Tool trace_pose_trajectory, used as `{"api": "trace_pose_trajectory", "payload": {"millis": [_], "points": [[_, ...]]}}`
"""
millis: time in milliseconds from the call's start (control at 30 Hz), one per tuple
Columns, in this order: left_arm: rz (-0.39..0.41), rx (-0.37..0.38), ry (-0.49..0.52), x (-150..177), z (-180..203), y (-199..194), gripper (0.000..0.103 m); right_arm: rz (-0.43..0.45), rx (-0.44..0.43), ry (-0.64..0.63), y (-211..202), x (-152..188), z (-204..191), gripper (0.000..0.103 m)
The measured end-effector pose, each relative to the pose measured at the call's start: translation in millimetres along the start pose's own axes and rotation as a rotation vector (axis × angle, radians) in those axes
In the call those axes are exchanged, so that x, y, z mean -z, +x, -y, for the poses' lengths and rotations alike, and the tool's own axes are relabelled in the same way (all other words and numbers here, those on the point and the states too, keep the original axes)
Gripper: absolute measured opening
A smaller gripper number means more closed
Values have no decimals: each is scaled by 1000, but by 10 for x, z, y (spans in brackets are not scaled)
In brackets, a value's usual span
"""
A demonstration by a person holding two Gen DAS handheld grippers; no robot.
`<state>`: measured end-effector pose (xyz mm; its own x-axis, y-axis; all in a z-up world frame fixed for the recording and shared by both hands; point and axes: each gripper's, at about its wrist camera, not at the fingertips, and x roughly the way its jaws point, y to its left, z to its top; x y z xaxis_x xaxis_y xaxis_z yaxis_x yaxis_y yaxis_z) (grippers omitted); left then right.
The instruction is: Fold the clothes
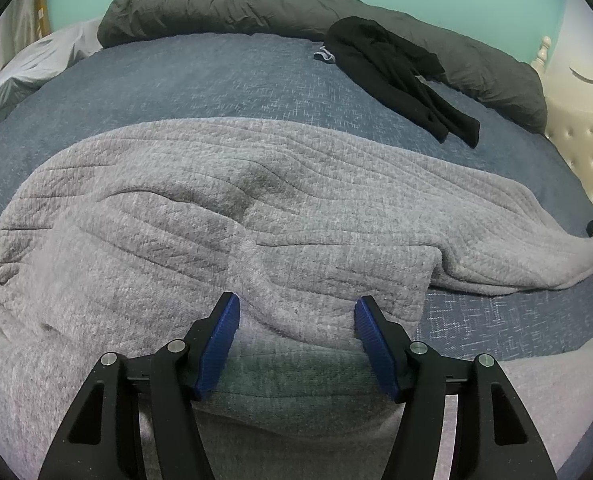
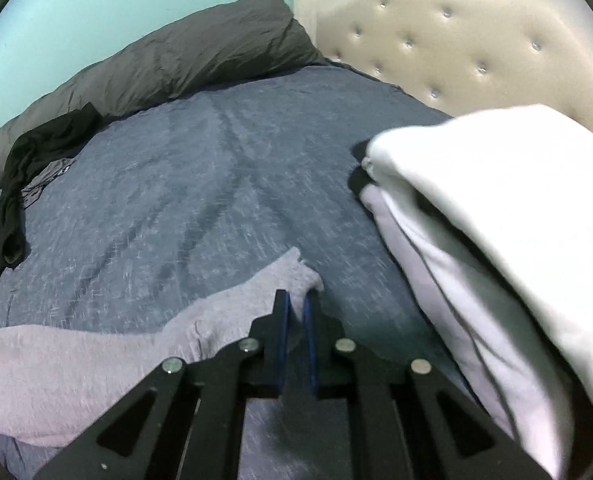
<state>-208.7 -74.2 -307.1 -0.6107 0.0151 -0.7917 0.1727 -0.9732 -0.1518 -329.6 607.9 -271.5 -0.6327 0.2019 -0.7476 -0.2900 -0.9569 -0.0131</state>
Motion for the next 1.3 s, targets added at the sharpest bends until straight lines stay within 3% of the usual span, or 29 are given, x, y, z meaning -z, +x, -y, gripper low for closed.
{"api": "trace_pose_trajectory", "payload": {"millis": [333, 633, 867, 1033, 1133, 1200, 1300], "points": [[-1, 0, 0, 9, 9, -1, 65, -129, 22, 34, 279, 374, 167, 7], [-1, -11, 7, 5, 48, 7, 65, -121, -19, 6, 260, 375, 190, 7], [-1, -7, 6, 7, 35, -4, 65, -67, 20, 35, 150, 303, 224, 7], [-1, -10, 8, 15, 44, -2, 65, -180, 51, -20, 331, 387, 127, 7], [-2, -6, 4, 8, 38, -1, 65, -176, 52, -43, 277, 381, 73, 13], [-3, 0, -1, 3, 32, -9, 65, -154, 27, -52, 107, 418, -28, 27], [-3, 14, -13, -10, 18, -39, 65, -122, -10, -66, -147, 473, -179, 29]]}}
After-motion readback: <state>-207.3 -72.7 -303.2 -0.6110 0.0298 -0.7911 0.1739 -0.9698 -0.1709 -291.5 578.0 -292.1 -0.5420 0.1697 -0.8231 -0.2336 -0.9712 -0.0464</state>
